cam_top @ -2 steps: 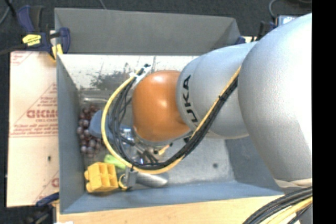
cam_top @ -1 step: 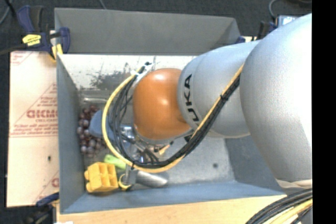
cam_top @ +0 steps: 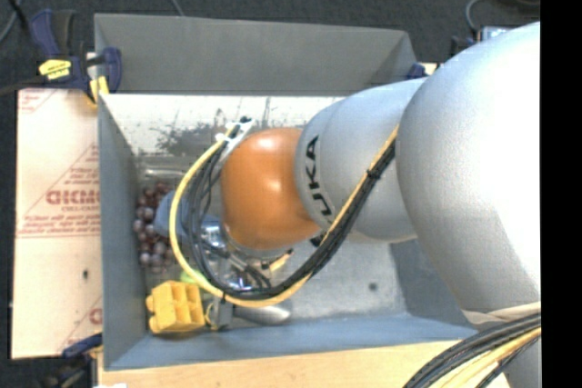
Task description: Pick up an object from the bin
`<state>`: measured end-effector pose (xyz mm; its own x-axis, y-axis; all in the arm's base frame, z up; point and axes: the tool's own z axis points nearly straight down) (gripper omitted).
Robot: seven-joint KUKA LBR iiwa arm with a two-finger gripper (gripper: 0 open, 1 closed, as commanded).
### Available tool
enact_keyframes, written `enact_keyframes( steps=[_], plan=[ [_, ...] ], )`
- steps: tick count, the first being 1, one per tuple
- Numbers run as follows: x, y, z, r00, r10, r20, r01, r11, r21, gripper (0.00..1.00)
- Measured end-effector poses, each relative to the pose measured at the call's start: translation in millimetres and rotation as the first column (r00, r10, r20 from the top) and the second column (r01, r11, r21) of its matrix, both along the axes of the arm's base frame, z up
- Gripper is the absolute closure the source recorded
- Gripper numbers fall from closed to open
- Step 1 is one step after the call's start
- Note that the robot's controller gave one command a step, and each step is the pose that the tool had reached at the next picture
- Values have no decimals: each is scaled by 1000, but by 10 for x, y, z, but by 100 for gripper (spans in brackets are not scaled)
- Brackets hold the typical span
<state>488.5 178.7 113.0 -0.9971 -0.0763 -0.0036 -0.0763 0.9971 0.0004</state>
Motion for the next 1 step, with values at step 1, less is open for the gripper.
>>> enact_keyframes(
  steps=[1],
  plan=[
    [-89,273,-274,967,257,0,-257,967,-1,0]
  ],
)
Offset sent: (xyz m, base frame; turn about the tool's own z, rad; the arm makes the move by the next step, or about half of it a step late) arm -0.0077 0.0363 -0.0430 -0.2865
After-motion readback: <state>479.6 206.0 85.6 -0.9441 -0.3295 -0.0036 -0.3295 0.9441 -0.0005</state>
